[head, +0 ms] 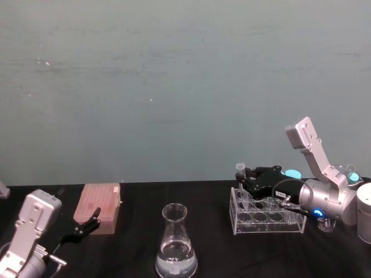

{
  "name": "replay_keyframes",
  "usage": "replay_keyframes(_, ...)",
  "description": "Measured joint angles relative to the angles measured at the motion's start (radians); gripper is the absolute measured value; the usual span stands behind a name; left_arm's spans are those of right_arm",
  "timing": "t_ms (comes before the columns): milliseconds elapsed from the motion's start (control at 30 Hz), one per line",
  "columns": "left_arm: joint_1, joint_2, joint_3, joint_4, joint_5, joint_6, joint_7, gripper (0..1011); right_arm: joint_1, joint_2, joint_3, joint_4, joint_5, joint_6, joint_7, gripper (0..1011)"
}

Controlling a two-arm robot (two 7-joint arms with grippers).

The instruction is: Pour the liquid from the test tube into the beaker using one hand.

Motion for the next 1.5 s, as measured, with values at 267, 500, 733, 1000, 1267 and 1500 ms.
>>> replay_keyframes(267,0.000,0.000,0.000,0.000,0.000,0.000,0.000,1000,0.016,-0.008,-0.010,0.042,0.001,-0.010,0.016,194)
replay_keyframes(500,0.000,0.000,0.000,0.000,0.000,0.000,0.000,1000,0.022,-0.009,-0.019,0.061,-0.004,-0.015,0.023,194)
replay_keyframes(733,0.000,0.000,0.000,0.000,0.000,0.000,0.000,1000,0.024,-0.008,-0.029,0.067,-0.018,-0.019,0.025,194)
replay_keyframes(1000,0.000,0.000,0.000,0.000,0.000,0.000,0.000,1000,0.025,-0.007,-0.028,0.067,-0.018,-0.019,0.025,194)
replay_keyframes(1267,0.000,0.000,0.000,0.000,0.000,0.000,0.000,1000,0.024,-0.007,-0.027,0.067,-0.017,-0.018,0.025,274)
replay_keyframes(1500,0.000,0.000,0.000,0.000,0.000,0.000,0.000,1000,0.024,-0.007,-0.026,0.066,-0.016,-0.018,0.025,494)
